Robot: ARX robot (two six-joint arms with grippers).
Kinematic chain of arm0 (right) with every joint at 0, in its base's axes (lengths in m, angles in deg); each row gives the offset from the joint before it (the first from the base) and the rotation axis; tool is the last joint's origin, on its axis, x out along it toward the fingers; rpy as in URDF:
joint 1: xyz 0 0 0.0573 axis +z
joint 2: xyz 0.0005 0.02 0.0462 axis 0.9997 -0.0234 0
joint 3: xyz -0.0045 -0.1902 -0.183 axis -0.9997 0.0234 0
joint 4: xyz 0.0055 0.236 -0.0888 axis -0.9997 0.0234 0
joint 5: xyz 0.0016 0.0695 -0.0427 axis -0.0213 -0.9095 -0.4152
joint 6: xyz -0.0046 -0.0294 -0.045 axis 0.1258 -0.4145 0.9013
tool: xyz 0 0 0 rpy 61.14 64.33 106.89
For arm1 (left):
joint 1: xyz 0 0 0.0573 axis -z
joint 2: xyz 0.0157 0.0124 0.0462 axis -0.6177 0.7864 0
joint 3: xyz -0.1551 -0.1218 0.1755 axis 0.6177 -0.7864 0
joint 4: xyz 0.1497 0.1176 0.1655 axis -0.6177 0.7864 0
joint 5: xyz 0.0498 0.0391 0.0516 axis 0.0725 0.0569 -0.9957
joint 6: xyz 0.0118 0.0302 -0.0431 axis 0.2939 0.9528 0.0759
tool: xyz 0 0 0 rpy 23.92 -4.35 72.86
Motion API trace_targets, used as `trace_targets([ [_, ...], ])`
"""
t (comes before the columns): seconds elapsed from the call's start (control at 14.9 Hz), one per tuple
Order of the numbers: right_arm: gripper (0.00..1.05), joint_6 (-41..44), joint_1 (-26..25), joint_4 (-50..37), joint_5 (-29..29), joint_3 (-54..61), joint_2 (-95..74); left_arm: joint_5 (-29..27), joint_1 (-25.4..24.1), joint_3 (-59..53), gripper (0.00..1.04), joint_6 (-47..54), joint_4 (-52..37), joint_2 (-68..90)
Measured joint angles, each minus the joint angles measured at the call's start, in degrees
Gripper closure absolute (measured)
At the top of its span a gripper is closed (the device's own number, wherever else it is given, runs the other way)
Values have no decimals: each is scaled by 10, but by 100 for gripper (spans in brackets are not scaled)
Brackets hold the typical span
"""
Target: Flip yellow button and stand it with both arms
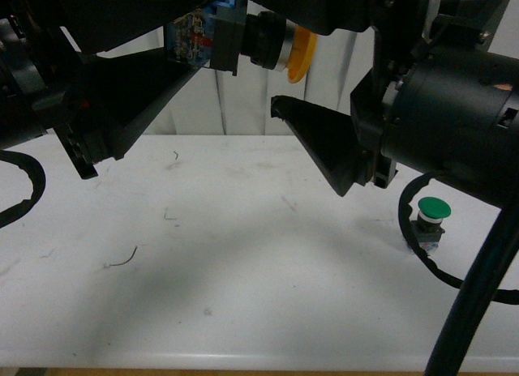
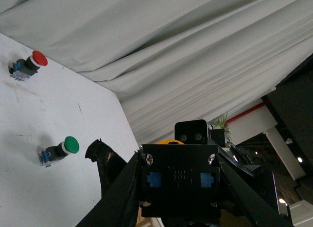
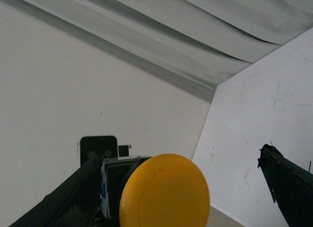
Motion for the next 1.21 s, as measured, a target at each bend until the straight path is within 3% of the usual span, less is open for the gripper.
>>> trace_targets([
  [0.34, 7, -4, 21, -1, 7, -29, -5, 1, -1, 0, 69, 0, 0, 0],
  [0.4, 11, -4, 21, -2, 9, -32, -9, 1, -1, 0, 69, 0, 0, 0],
  [0.74, 61, -20, 21, -10, 17, -41, -22, 2, -7, -4, 69, -21, 3, 1],
  [0.87, 71, -40, 21, -7, 23, -43, -22, 2, -7, -6, 69, -31, 1, 1],
  [1.01, 71, -47, 21, -8, 22, -43, -22, 5, -9, -7, 69, -33, 0, 1],
  [1.07, 72, -16, 21, -1, 22, -43, -24, 16, -14, -8, 35, -24, 1, 0],
  [1.14, 72, -8, 16, 0, 22, -43, -27, 17, -25, -9, 12, -25, 0, -8],
  [1.21, 72, -7, 13, 1, 22, -42, -29, 18, -30, -10, 5, -26, 0, -13],
])
